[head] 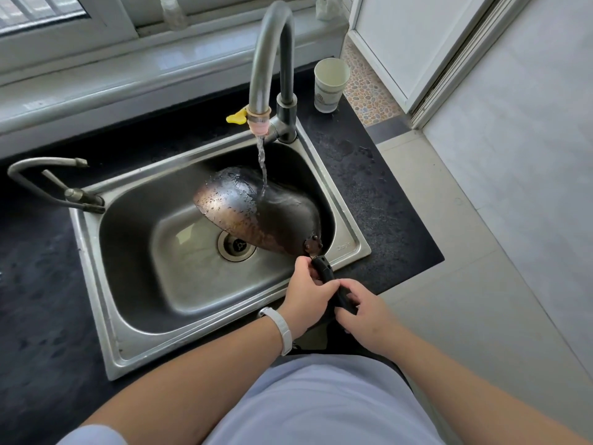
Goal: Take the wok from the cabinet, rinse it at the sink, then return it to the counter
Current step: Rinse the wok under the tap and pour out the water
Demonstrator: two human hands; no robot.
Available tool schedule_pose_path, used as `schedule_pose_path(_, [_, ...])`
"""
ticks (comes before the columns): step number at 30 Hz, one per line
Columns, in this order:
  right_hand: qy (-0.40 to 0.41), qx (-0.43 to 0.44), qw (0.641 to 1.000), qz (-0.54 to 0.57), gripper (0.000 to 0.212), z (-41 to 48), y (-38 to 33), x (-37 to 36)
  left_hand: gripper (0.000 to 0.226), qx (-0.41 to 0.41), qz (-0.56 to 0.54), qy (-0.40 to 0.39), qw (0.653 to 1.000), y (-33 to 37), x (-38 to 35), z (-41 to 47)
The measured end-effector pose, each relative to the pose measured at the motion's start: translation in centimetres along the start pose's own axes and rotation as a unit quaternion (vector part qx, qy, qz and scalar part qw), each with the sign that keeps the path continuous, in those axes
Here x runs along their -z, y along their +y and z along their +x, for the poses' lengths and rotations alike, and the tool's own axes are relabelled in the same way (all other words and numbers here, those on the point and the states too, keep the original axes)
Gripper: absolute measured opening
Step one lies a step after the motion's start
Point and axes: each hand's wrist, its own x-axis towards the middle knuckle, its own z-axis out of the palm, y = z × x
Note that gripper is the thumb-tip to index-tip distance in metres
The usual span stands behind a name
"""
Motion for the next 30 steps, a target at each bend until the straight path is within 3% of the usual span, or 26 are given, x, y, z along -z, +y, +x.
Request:
schedule_pose_path(4, [0.018,-0.015,0.995,-0.1,0.043,-0.1,-0.8,-0.9,0.035,-0.002,0.027,0.007,1.0,0.3,-0.2,0.1])
schedule_pose_path(7, [0.038,-0.038,0.998,-0.046,0.032,0.0,-0.4,-1.0,0.035,-0.004,0.049,0.002,0.999,0.3,-0.2,0.2])
schedule_pose_path(15, [0.062,-0.04,0.997,0.031,0.032,0.9,1.9,-1.2,0.029,-0.028,0.121,0.006,0.992,0.4,-0.1,0.8])
schedule_pose_path(30, [0.085,-0.012,0.996,0.01,0.023,0.8,2.7,-1.7,0.034,-0.023,0.127,0.003,0.992,0.2,-0.7,0.5])
